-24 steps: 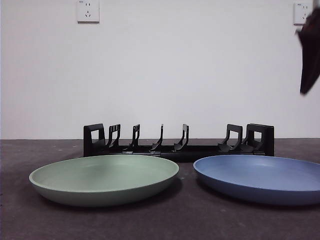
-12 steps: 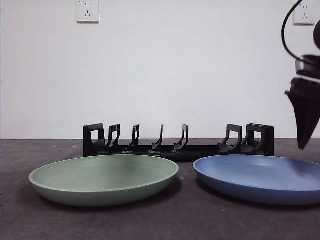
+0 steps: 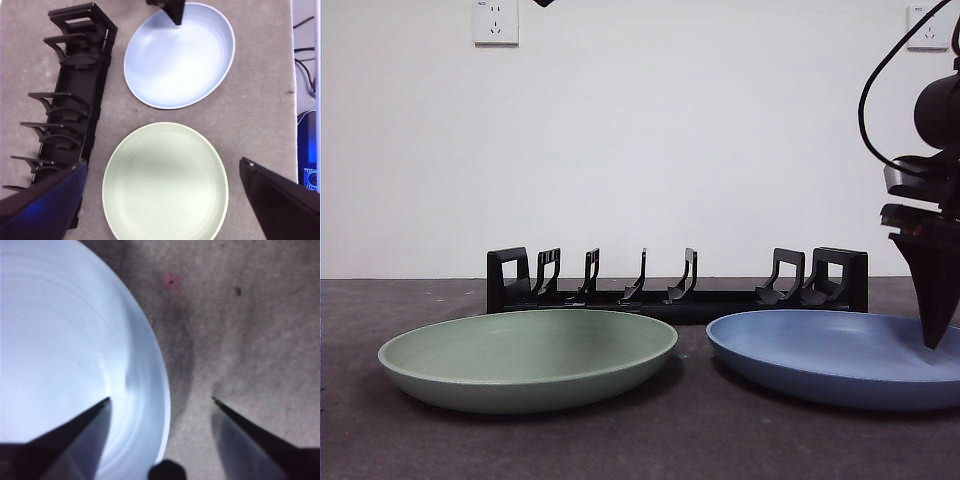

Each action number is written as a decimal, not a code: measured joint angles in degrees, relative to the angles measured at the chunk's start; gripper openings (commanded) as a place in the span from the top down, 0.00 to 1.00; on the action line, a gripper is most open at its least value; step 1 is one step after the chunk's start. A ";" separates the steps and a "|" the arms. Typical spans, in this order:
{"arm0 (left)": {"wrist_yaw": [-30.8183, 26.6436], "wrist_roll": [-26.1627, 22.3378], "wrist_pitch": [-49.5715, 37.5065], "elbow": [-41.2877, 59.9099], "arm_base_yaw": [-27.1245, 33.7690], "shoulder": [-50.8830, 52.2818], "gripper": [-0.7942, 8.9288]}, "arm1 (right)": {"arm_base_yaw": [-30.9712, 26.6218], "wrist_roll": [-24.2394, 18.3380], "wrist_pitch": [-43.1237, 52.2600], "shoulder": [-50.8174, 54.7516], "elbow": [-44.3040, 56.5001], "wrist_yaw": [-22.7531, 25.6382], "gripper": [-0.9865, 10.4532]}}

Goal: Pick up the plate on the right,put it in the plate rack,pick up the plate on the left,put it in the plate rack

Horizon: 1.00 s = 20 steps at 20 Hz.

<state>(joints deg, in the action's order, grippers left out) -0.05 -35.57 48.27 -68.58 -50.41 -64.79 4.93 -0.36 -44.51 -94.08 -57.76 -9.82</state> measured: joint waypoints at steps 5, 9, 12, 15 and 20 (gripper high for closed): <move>0.00 0.00 0.02 0.00 0.00 0.00 0.24 | 0.26 -0.04 1.20 -0.46 0.00 0.66 0.90; 0.00 0.00 0.04 0.00 0.00 0.00 0.24 | 0.24 -0.26 2.25 -0.44 -0.15 0.31 0.92; 0.00 0.00 0.52 0.00 0.00 0.00 0.24 | 0.22 -0.50 2.84 -0.39 -0.33 -0.17 0.92; -0.02 -0.02 0.63 0.00 -0.24 0.00 0.24 | 0.22 -0.79 0.31 -0.39 -2.23 -0.96 0.92; 0.00 -4.66 0.61 0.00 -2.73 0.00 0.24 | 0.31 -1.18 -6.29 2.12 -10.75 -3.28 0.92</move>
<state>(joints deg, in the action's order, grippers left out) -0.05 -40.23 48.88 -68.58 -53.15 -64.79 5.23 -1.54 -50.81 -91.96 -68.51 -13.10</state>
